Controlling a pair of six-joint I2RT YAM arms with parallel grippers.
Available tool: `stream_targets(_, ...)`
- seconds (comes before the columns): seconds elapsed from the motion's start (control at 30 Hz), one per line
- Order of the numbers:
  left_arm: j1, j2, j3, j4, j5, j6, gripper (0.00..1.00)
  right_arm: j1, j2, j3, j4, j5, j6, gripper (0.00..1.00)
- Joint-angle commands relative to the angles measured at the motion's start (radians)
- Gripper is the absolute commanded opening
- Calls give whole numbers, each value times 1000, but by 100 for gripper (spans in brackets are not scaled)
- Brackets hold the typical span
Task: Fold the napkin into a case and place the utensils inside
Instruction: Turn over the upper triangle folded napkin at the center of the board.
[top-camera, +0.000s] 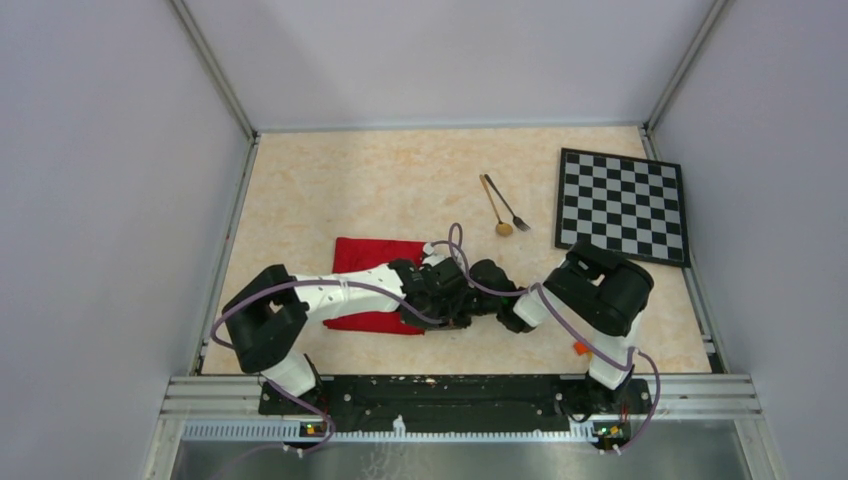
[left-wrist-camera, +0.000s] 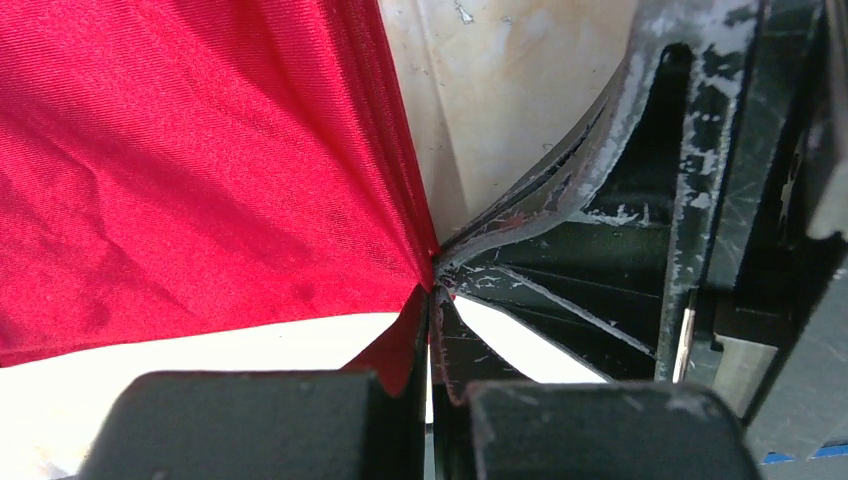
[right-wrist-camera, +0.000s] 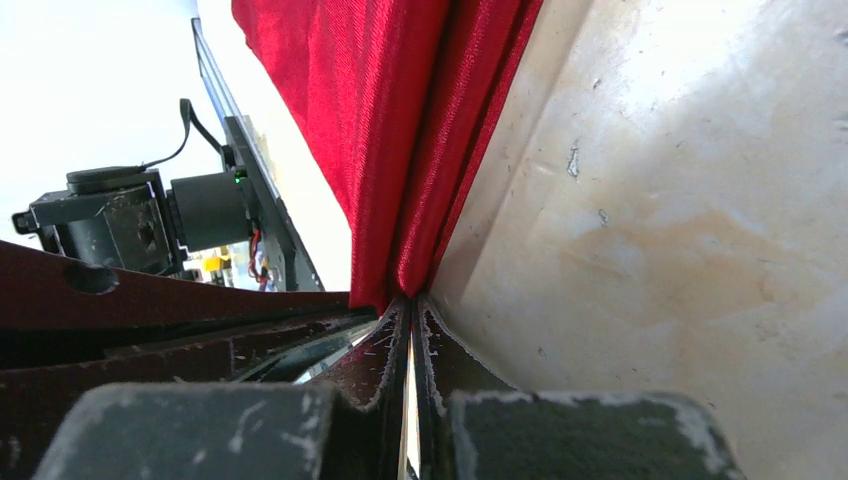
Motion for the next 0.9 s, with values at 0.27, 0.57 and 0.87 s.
stream_targets(0.27,-22,-26,32,55,46,-12,22,12,6,-36,75,14,23,0)
stream_targets(0.57,-8,-298,26,-92,-13,-38,48,-4,-90,-122,83,22,39,31)
stream_targets(0.87,287,-581,-29,-107,74,77,67,21,-141,-21,-104,49,-50,43)
